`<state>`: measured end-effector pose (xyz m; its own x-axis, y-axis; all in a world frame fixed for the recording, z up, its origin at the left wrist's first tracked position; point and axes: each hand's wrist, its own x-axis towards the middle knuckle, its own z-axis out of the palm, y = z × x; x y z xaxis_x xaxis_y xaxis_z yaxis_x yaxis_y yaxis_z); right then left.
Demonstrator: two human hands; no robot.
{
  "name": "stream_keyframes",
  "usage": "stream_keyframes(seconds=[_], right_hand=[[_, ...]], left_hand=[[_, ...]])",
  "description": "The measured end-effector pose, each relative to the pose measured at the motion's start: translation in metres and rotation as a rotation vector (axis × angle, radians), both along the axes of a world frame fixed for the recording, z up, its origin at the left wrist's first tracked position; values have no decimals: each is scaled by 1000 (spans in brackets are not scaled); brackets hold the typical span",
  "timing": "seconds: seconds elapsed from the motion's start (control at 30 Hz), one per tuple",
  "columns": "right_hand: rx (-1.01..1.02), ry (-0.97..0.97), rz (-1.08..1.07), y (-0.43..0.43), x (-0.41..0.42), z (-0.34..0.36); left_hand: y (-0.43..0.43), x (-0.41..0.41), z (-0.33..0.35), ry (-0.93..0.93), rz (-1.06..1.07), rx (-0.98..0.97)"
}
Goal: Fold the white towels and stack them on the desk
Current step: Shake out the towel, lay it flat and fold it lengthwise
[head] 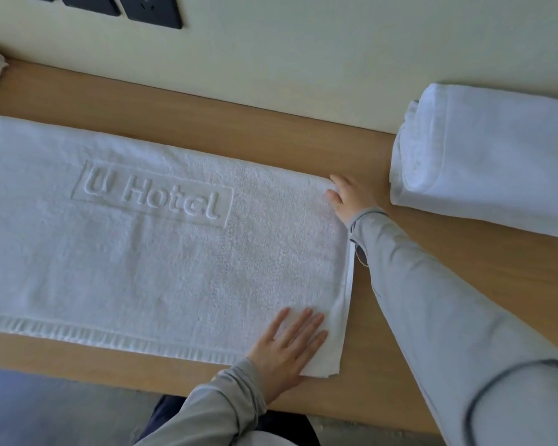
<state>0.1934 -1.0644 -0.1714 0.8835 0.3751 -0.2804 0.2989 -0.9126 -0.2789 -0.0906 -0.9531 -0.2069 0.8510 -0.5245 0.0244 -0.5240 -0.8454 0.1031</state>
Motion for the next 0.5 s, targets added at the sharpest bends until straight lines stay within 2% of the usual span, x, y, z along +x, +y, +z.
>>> stream_keyframes(seconds=[0.1,0.33,0.5], right_hand=[[-18,-20,-48,-5,12,1],[74,196,-165,-13,22,10],[215,213,-240,-13,25,24]], left_hand=[[-5,-1,1,-120,-1,-8],[-11,-3,15,-143,57,-29],[2,-7,32,-61,93,-220]])
